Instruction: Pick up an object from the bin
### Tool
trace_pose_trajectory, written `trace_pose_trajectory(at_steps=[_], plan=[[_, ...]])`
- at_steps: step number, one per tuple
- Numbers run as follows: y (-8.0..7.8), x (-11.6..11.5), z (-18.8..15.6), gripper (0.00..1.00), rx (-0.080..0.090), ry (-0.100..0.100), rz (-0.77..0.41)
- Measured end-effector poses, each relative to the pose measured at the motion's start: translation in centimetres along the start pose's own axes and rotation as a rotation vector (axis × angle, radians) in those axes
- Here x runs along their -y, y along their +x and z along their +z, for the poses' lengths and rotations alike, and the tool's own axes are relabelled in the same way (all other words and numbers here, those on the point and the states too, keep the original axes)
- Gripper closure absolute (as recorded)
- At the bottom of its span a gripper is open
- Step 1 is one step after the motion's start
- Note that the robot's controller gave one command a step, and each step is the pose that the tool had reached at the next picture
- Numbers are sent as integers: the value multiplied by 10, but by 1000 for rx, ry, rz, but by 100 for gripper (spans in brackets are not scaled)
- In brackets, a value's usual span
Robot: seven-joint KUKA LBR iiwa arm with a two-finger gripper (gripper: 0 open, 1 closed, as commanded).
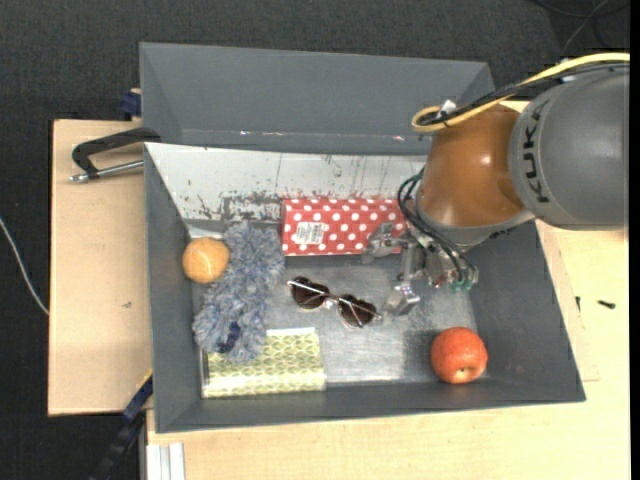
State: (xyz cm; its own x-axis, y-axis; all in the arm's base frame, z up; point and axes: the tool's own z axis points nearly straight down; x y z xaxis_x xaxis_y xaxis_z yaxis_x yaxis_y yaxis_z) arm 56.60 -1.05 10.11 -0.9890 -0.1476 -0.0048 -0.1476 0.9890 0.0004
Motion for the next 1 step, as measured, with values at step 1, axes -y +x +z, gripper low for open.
trace_pose_trajectory(at_steps=[1], plan=[[-1,-13,14,0,-1,-1,-69]])
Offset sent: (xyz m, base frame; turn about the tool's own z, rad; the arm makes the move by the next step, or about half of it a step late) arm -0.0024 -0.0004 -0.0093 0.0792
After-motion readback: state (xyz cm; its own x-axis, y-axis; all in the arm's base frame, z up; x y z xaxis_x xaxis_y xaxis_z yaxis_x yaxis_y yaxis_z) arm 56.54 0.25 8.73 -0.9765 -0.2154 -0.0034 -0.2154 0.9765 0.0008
